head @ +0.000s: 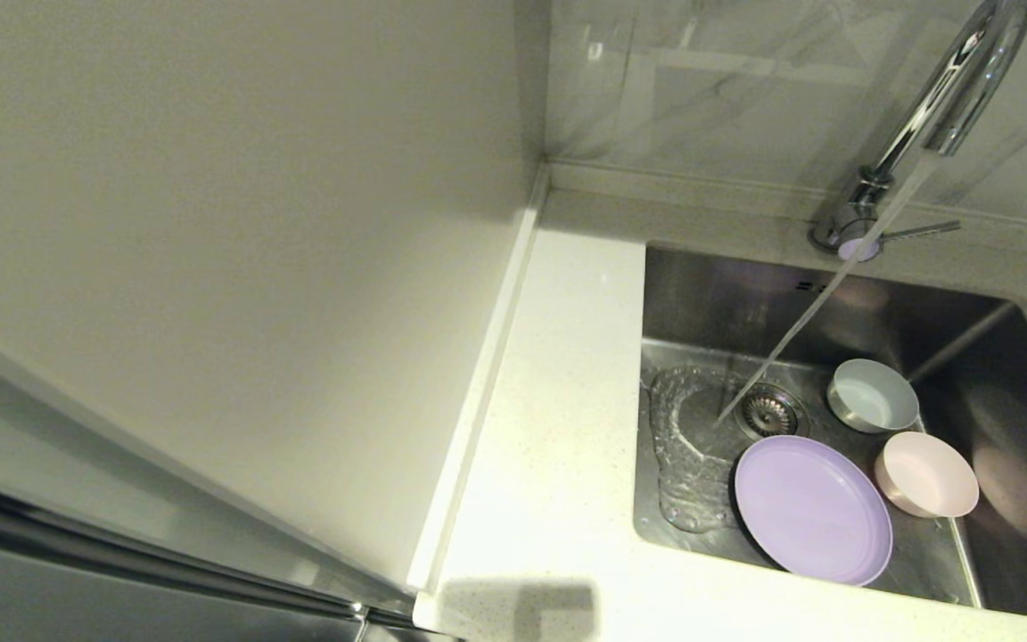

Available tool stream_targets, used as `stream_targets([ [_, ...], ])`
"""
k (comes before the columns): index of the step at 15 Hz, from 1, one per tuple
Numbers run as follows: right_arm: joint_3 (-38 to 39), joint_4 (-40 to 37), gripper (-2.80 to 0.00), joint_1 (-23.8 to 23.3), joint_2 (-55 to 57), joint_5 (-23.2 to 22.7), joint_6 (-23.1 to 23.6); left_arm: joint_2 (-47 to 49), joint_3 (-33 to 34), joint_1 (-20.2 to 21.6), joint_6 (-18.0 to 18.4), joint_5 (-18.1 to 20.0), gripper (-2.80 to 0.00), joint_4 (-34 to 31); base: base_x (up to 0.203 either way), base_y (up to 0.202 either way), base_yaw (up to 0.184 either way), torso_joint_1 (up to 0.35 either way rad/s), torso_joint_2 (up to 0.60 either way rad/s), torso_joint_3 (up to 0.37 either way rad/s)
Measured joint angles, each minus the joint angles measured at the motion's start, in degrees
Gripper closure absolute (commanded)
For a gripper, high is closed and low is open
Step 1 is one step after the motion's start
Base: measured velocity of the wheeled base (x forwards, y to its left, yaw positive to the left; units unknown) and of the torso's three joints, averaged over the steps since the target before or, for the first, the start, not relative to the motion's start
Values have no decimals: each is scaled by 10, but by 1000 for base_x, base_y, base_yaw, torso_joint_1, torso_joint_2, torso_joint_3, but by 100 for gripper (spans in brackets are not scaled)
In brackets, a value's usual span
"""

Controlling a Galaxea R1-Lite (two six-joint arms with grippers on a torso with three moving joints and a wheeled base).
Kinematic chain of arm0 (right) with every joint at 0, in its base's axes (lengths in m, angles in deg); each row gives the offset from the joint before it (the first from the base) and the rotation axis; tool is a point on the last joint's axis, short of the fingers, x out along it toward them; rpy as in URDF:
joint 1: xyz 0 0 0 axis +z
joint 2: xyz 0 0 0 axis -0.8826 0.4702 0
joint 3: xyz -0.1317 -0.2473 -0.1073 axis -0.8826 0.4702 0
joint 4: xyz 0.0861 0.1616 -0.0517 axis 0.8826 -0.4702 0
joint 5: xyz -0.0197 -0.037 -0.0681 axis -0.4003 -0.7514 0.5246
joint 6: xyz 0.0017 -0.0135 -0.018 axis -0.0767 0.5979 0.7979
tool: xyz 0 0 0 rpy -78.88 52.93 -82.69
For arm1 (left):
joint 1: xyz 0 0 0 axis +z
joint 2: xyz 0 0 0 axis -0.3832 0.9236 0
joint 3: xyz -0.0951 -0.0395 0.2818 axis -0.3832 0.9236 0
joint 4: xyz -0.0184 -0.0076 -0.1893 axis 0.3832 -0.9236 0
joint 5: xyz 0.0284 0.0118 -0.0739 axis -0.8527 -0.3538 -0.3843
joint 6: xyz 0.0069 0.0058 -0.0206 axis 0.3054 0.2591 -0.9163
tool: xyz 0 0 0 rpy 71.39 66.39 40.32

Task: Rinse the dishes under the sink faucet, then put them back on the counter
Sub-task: Wait for the water to rinse the bowl

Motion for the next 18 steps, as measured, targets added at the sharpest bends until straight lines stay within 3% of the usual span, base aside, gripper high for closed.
stream_targets([
  [3,72,106,0,0,-1,-4,39,0,0,0,0,0,0,0,0,0,0,0,0,0],
  [7,110,177,0,0,-1,-19,42,0,0,0,0,0,0,0,0,0,0,0,0,0],
  [18,119,161,0,1,-1,-19,21,0,0,0,0,0,0,0,0,0,0,0,0,0],
])
